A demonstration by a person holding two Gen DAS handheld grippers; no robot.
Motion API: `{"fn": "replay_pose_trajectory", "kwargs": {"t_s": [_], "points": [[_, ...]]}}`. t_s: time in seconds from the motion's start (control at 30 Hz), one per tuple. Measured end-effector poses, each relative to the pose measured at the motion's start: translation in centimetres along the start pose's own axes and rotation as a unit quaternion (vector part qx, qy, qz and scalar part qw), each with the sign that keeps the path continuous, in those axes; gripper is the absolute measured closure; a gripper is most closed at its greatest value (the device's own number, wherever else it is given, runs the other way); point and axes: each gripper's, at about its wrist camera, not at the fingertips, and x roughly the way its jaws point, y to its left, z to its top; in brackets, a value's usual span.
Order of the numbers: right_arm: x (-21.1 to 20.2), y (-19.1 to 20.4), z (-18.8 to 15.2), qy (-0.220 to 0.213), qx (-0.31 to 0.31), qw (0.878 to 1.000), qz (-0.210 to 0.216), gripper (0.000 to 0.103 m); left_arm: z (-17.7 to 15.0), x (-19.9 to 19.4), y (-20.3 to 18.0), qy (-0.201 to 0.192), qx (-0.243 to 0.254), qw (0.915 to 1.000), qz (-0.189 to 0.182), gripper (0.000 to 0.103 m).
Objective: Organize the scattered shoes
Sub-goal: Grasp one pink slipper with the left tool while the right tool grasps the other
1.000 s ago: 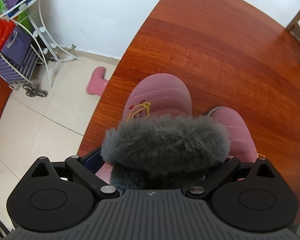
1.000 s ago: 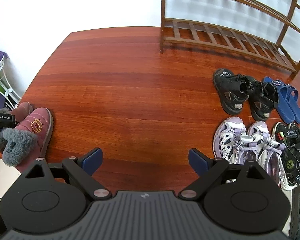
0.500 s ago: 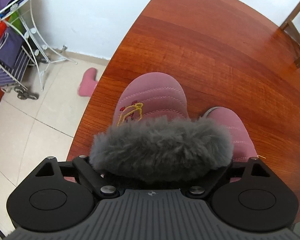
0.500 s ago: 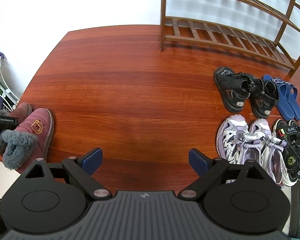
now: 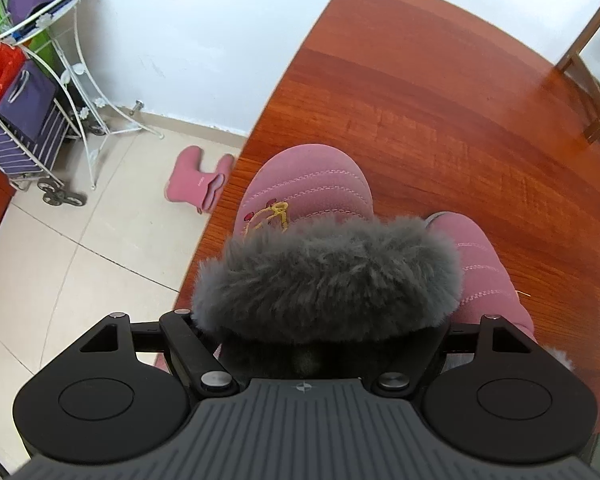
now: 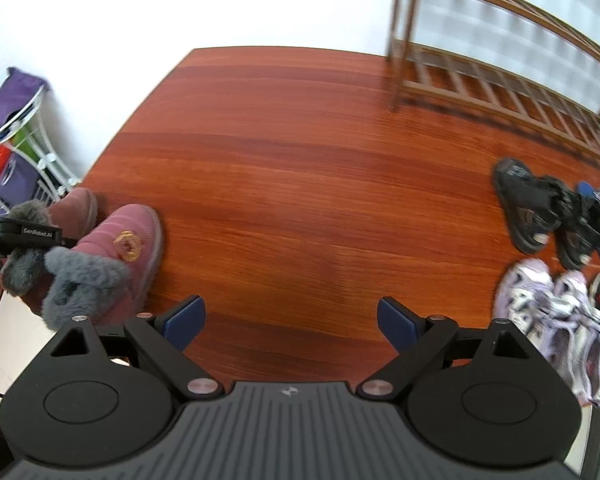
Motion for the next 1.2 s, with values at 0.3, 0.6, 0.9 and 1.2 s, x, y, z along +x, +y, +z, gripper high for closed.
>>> {"fn": "replay_pose_trajectory", "kwargs": {"t_s": [0.3, 0.6, 0.9, 1.2], "points": [[1.7, 6.4, 0.9, 0.003, -0.035, 0.998, 0.045, 0.008, -0.6, -4.0, 1.6, -0.021, 0.015, 0.9997, 0.001, 0.026], [4.5, 12.5, 0.8, 0.006, -0.04, 0.996, 0.077, 0.008, -1.4, -6.4, 3.4, -0.028, 0.021, 0.9994, -0.005, 0.026], [7.2, 16.4, 0.9, 0.022, -0.027, 0.996, 0.081, 0.007, -2.4, -7.9, 4.4, -0.037, 0.01, 0.9992, -0.013, 0.026], [11.6, 17.4, 0.8, 0.044, 0.007, 0.997, 0.056, 0.007, -3.2, -8.6, 4.8, -0.038, 0.004, 0.9991, -0.02, 0.026]]}}
